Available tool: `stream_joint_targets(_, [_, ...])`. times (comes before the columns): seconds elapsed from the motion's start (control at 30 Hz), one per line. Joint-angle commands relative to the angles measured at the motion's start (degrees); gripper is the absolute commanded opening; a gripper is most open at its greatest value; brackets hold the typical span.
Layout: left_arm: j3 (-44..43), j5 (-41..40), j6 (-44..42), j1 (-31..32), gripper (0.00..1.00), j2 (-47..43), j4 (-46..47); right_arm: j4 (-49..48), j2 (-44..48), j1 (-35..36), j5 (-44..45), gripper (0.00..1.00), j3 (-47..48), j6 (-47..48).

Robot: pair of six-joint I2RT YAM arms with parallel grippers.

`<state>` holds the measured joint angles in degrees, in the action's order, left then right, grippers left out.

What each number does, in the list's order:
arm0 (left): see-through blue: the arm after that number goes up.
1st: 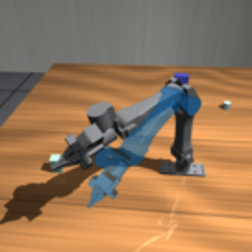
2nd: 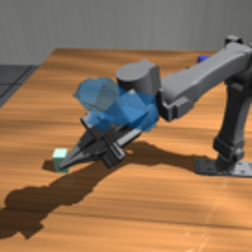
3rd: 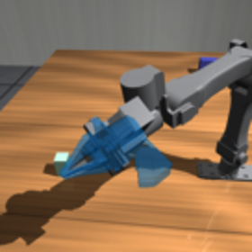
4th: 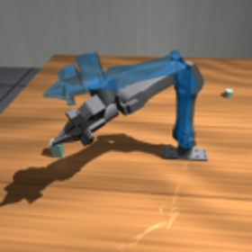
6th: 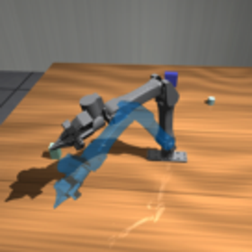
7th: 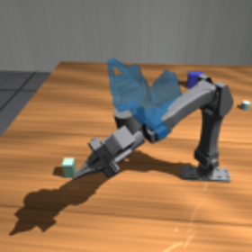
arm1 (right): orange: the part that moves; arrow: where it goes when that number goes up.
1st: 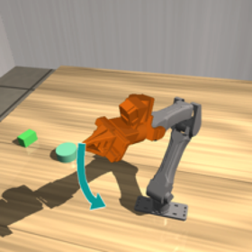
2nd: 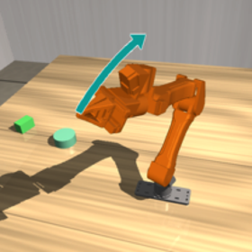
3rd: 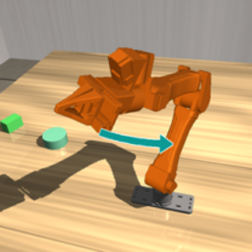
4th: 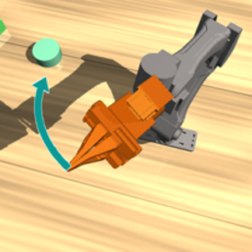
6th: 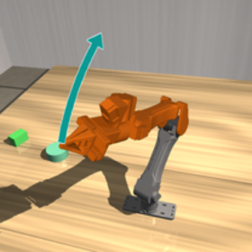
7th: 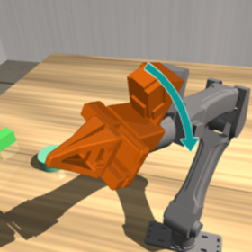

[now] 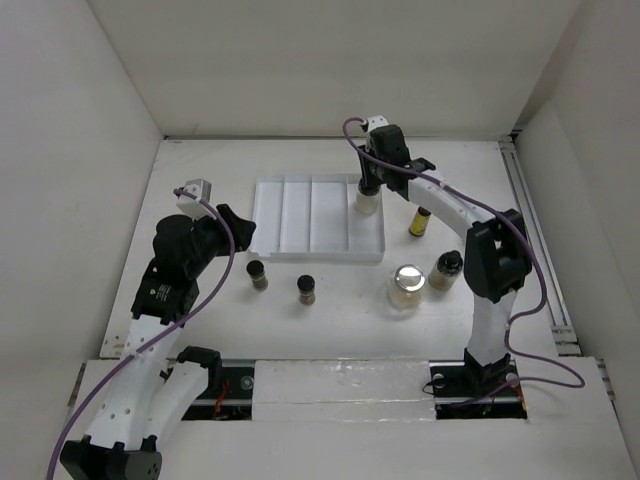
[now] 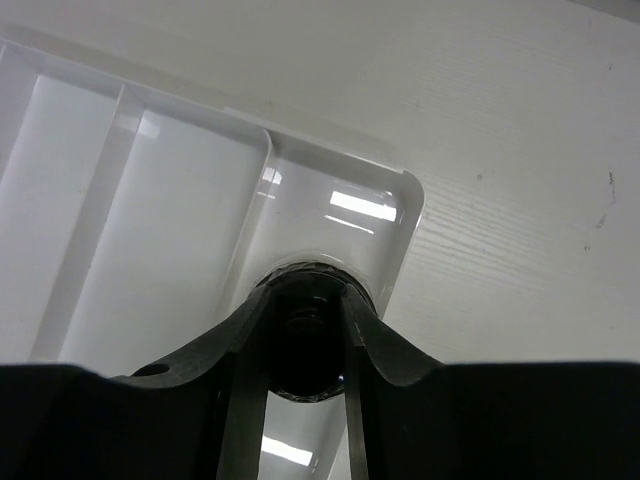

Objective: Organize the condiment bottles

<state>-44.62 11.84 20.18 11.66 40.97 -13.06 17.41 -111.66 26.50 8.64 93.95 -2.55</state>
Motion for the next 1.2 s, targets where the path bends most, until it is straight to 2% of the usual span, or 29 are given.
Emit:
stream_joint_targets(0.0, [0.15,0.73,-0.85,0.2,0.43,-0.19,2.34,-7.39,-0.05,-0.49,1.11,0.11,4.66,0.09])
stream_joint_targets(0.3, [0.15,0.73,-0.85,0.2,0.43,-0.19,2.34,-8.0,-4.88,-1.01,0.58,0.12,8.7,0.09])
stream_joint_targets(0.37, [0.15,0.73,-0.85,0.2,0.43,-0.19,2.34,-8.53,-4.89,-1.01,-0.03,0.2,8.7,-0.44])
stream_joint_targets(0.4, [0.15,0.73,-0.85,0.2,0.43,-0.19,2.34,-8.53,-4.89,-1.01,-0.03,0.32,8.7,-0.44])
stream_joint_targets(0.5, [0.15,0.73,-0.85,0.2,0.43,-0.19,2.34,-8.01,-2.27,-1.01,-0.03,0.51,7.13,-1.05])
stream_joint_targets(0.6, [0.15,1.25,-0.85,0.2,0.43,-0.19,2.34,-8.0,2.39,-1.01,-0.03,0.6,4.24,-1.58])
stream_joint_targets(0.63, [0.15,1.26,-0.85,0.2,0.43,-0.19,2.34,-8.0,6.58,-1.01,-0.03,0.65,3.26,-1.58])
stream_joint_targets(0.7, [0.15,1.26,-0.85,0.2,0.43,-0.72,2.34,-7.48,11.61,-0.49,1.72,0.68,0.81,-1.58])
stream_joint_targets(0.8, [0.15,1.26,-0.85,0.2,0.43,-1.24,2.34,-3.63,23.03,0.04,9.94,0.66,-7.53,-3.68])
stream_joint_targets(0.83, [0.15,1.26,-0.85,0.2,0.43,-1.24,2.34,-2.13,26.02,0.04,12.51,0.63,-13.47,-5.0])
stream_joint_targets(0.9, [0.15,0.56,-0.85,0.2,0.43,-1.95,2.34,0.42,36.12,0.04,20.22,0.51,-21.05,-10.88])
stream_joint_targets(0.97, [0.15,-0.58,-0.32,0.2,0.43,-2.47,2.34,0.96,46.37,-0.49,22.81,0.4,-32.18,-14.83])
stream_joint_targets(1.07, [0.15,-1.82,-0.32,0.2,0.43,-2.47,1.81,7.0,54.24,-2.16,24.92,0.41,-40.31,-18.62])
stream_joint_targets(1.1, [0.15,-1.82,-0.32,0.2,0.43,-2.47,1.81,8.68,57.66,-2.85,25.54,0.47,-41.56,-20.38])
stream_joint_targets(1.17, [0.15,-1.82,0.2,0.2,0.43,-2.47,1.81,12.64,59.79,-3.56,24.94,0.5,-43.32,-21.79])
